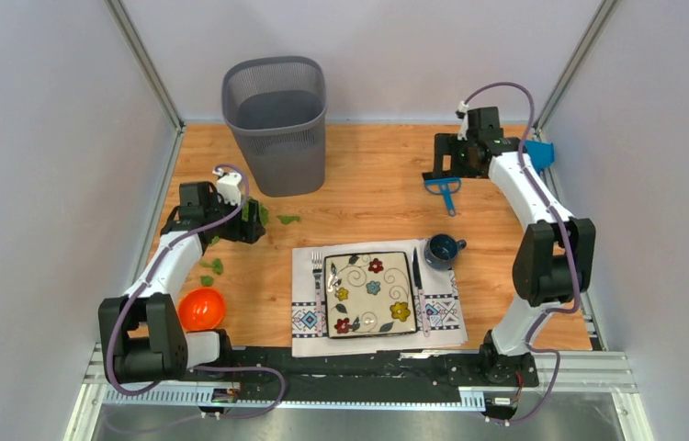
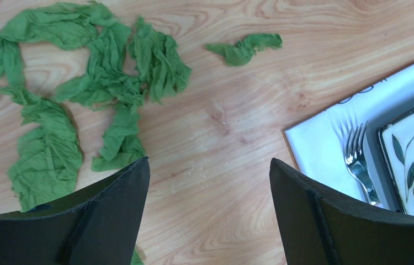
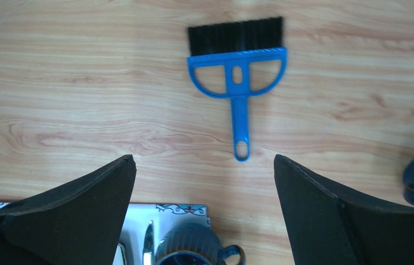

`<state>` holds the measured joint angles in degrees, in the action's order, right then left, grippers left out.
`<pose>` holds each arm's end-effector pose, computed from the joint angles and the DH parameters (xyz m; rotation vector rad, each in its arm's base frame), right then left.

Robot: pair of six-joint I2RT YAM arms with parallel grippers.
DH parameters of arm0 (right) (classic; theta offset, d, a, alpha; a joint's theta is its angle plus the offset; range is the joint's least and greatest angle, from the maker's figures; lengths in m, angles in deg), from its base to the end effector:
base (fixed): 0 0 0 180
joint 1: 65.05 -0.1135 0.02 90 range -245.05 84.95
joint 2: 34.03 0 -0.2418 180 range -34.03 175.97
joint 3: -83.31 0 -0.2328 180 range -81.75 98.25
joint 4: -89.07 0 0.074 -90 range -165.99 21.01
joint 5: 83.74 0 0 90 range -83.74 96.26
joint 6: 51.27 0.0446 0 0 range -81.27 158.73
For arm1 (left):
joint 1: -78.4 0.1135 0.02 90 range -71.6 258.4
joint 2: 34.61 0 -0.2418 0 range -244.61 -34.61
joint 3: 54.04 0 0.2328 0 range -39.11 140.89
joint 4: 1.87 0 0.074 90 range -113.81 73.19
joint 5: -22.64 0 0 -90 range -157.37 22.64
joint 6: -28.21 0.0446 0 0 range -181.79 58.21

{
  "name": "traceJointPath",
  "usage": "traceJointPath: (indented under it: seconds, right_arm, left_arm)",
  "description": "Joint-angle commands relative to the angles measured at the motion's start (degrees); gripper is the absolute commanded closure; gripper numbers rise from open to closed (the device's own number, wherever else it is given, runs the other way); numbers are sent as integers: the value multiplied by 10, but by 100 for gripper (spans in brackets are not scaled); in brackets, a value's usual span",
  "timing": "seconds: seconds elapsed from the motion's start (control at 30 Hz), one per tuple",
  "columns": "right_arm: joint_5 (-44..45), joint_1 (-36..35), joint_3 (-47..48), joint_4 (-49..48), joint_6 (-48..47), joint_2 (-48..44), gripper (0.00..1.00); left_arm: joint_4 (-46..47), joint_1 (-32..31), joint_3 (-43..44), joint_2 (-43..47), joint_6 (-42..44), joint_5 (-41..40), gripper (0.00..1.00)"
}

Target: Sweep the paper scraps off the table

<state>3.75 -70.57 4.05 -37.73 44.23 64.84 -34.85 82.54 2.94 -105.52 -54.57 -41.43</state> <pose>0.3622 0.0370 0.2674 -0.0194 2.4704 0.1371 0.2456 -0.0018 0.2026 0.2729 2.3116 -0.4405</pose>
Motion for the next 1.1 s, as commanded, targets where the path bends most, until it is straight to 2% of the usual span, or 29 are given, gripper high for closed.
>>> traceJointPath:
  seconds: [0.0,0.13,0.2,0.27,0.33,0.43,0.47,0.57,0.87,1.07]
  right_arm:
    - [-7,-50,71,14,-30,37,0]
    - [-27,-71,82,13,-40,48,0]
    - [-29,-88,73,9,-42,44,0]
    - [-32,-101,57,7,-44,40,0]
    - [-42,-128,43,6,-50,28,0]
    - [-36,-162,10,1,-52,9,0]
    - [-35,-167,3,-1,-52,5,0]
    - [-43,-179,-20,-12,-37,-16,0]
    - [-39,-179,-81,-50,-2,-78,0]
    - [-21,-184,-99,-22,3,-104,0]
  left_arm:
    - [-18,0,48,-23,3,-16,13]
    - [-4,-1,68,-37,-13,-10,16]
    - [23,-1,77,-51,-27,9,22]
    - [62,-4,83,-62,-38,36,35]
    - [93,-16,80,-77,-40,74,37]
    - [157,-40,81,-100,-47,65,46]
    - [166,-59,87,-108,-42,54,52]
    - [167,-73,125,-147,-35,39,59]
    - [264,-74,214,-258,-70,-43,60]
    - [242,-73,256,-306,-50,-42,63]
